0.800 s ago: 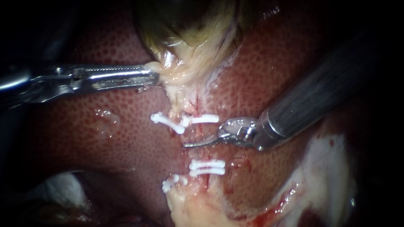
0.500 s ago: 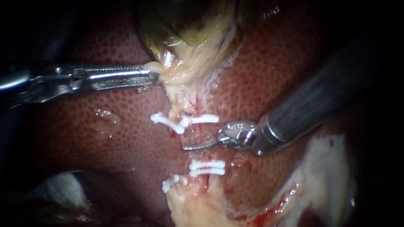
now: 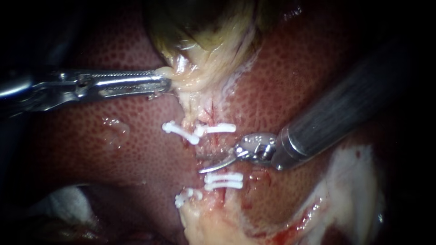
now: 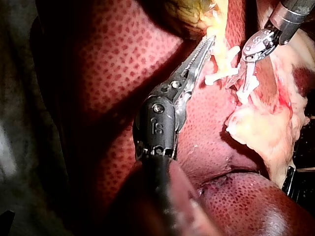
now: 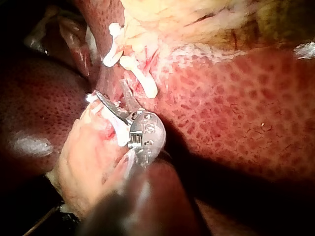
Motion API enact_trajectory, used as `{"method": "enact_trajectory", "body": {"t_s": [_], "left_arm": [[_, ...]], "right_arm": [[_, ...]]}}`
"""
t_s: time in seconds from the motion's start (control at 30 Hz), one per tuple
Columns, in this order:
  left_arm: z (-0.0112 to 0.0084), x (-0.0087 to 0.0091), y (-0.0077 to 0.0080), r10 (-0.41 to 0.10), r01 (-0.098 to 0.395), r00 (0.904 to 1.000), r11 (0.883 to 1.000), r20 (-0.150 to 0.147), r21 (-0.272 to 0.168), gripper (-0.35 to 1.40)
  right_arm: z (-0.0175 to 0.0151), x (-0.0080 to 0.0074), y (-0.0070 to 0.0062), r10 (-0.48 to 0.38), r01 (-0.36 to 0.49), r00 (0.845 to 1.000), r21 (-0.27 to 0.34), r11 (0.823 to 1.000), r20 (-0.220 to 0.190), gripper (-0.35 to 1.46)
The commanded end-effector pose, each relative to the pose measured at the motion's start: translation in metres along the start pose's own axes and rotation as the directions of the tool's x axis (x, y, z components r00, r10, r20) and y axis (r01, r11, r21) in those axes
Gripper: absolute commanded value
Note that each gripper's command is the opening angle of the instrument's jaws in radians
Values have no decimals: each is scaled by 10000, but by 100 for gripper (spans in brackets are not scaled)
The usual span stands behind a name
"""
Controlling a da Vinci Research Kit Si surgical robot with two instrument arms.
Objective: Go back from the cut right tube
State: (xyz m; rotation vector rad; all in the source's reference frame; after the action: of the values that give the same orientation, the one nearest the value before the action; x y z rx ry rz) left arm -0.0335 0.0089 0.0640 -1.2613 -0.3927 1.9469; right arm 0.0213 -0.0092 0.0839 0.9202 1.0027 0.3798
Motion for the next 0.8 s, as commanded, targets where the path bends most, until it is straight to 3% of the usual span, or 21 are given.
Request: {"method": "enact_trajectory", "body": {"t_s": [0.03, 0.17, 0.33, 0.47, 0.6, 0.67, 0.8], "left_arm": [[0, 0, 0, 0, 0, 10000, 10000, 0, -7, -35], [-1, 0, -1, 2, -2, 10000, 10000, 1, -14, -35], [-1, 0, -1, 3, -3, 10000, 10000, 2, -20, -35], [-2, 0, -3, 3, -3, 10000, 10000, 4, -28, -35], [-2, -1, -4, 4, -4, 10000, 10000, 5, -32, -35], [-2, -1, -4, 4, -4, 10000, 10000, 5, -33, -35], [-2, -1, -4, 4, -4, 10000, 10000, 5, -34, -35]], "right_arm": [[0, 0, -1, -10, 10, 10000, 7, 10000, 2, 74], [-6, -1, -8, -10, 10, 10000, 53, 10000, 11, 91], [-31, -1, -30, -415, 415, 9991, 78, 9991, 13, 106], [-68, 1, -48, -1512, 1502, 9885, -724, 9860, -96, 123], [-102, 9, -54, -2265, 2232, 9740, -1541, 9625, -42, 133], [-124, 18, -56, -2623, 2573, 9650, -2158, 9419, 55, 140], [-151, 32, -62, -2903, 2791, 9569, -2745, 9202, -3, 143]]}}
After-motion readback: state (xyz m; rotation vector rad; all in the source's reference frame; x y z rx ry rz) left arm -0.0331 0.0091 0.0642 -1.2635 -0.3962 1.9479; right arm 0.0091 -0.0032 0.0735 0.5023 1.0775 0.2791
